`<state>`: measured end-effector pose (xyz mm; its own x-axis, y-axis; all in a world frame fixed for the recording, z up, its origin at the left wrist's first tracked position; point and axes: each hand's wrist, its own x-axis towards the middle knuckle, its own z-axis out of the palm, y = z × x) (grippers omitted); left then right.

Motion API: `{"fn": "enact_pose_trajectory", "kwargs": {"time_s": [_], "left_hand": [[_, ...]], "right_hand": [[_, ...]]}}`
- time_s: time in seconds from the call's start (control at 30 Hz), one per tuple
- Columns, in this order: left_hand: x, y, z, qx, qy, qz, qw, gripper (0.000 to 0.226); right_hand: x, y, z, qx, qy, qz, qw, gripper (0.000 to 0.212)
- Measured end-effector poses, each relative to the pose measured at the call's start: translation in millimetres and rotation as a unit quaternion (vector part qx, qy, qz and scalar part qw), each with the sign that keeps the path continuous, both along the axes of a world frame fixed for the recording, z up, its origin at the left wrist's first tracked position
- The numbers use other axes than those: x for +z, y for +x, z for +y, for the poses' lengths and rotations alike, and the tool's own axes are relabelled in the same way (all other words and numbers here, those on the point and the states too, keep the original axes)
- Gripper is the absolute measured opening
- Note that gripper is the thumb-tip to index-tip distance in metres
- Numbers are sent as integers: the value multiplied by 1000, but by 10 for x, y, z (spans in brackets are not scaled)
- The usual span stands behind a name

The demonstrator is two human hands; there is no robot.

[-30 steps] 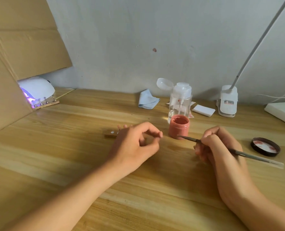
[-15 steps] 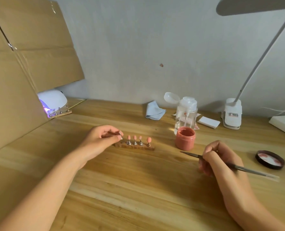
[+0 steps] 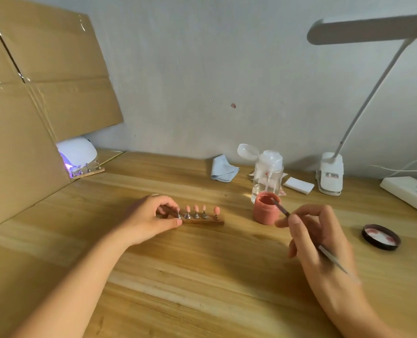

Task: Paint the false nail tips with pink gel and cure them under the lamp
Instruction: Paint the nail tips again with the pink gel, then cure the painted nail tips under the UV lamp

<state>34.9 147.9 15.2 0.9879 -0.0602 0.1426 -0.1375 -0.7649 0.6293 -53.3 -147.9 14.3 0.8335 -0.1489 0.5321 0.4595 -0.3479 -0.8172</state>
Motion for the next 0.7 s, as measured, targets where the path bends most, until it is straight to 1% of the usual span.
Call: {"fn": "enact_pose_trajectory", "kwargs": {"time_s": [0.07,0.17,0.23,0.3,0.43,0.5,0.57,0.63,0.7], "left_hand": [[36,-47,-38,-11,32,-59,998,26],[117,-133,-149,-51,67,-150,985,25],[179,-190,-247,-76,72,-192,976,23],[227,-236,-348,-101,56,-215,970,22],[291,-339,-551,-145,-7,-214,966,21],[289,-393,-645,-159,-32,-200,966,22],[269,-442,-740,-171,-55,-185,966,23],[232,-478,-846,-181,-77,-163,967,24],[174,-508,-981,-195,-101,-133,966,23]], "right_hand": [[2,-17,18,-8,-28,-12,1000,13],[2,-42,10,-11,-87,-26,996,15],[-11,-29,-12,-19,-130,-7,991,27],[-3,-6,-28,-33,-182,23,982,36],[34,2,-139,-25,-258,30,965,49],[65,-35,-234,-10,-293,32,956,47],[96,-103,-342,-15,-317,6,948,41],[132,-191,-457,-42,-339,-24,940,34],[154,-288,-600,-65,-374,-31,925,33]]}}
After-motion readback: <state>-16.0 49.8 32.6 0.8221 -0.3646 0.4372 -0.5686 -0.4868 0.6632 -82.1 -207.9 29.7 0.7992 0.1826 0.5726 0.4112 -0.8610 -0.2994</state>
